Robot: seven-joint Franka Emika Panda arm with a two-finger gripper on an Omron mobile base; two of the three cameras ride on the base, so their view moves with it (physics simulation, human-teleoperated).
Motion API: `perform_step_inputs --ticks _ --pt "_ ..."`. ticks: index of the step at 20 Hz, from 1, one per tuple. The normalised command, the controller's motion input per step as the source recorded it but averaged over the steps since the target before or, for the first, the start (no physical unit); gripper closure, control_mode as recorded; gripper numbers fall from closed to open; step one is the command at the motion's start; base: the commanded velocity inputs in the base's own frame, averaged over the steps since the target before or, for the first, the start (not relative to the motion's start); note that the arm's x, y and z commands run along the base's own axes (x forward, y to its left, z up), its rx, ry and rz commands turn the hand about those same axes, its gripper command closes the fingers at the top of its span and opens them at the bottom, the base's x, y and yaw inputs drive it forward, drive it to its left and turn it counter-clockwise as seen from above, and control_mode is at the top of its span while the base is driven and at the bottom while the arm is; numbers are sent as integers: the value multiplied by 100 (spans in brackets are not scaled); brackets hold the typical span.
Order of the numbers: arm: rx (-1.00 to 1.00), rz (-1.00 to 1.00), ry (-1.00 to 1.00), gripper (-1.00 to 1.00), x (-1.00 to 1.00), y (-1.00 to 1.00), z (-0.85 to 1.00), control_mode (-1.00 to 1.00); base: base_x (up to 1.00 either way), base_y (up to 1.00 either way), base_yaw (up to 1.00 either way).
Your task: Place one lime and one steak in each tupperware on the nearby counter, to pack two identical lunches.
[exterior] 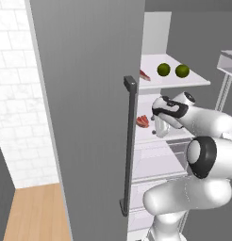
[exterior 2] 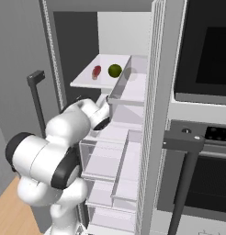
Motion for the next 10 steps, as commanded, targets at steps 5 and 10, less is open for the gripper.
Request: perform_step_inputs --ticks 5,10 --pt "0 0 0 -100 29 1 -17 -100 0 0 0" --pt "0 0 0 -100 36 0 -19 -100 0 0 0"
